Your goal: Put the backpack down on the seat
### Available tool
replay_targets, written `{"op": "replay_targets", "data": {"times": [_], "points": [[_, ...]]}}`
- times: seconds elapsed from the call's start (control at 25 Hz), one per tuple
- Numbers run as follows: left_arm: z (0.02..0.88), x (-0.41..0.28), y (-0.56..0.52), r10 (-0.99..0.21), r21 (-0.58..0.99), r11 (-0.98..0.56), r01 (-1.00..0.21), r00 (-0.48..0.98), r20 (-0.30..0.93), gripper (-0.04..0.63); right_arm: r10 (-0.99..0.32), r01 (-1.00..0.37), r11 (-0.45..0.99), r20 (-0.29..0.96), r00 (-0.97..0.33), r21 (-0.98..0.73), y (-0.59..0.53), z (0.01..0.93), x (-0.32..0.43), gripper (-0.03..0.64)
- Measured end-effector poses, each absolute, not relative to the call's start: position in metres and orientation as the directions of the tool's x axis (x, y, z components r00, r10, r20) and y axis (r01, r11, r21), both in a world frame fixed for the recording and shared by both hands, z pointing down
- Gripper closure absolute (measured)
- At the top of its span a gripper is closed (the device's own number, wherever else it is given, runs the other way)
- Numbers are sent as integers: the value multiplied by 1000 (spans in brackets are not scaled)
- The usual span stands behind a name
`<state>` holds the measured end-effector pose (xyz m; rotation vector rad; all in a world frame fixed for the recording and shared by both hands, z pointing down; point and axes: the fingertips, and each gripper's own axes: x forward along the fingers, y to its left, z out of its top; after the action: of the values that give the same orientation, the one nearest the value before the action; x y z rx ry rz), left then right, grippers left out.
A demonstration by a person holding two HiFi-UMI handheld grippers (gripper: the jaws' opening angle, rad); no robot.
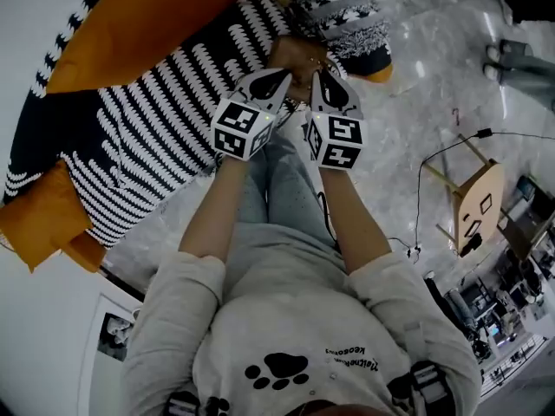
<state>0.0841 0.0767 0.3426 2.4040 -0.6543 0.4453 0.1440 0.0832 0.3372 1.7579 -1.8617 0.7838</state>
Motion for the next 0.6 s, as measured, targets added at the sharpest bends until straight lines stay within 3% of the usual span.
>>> {"op": "replay_targets", "data": {"times": [0.32, 0.6], "points": [[258, 67, 96, -394, 430, -708, -560, 819, 417, 575, -753, -981, 148, 628, -195, -127, 101, 254, 114, 578], [176, 59, 113, -439, 402, -727, -557, 827, 351, 575, -810, -951, 291, 503, -302, -102, 113, 154, 102, 581]]}}
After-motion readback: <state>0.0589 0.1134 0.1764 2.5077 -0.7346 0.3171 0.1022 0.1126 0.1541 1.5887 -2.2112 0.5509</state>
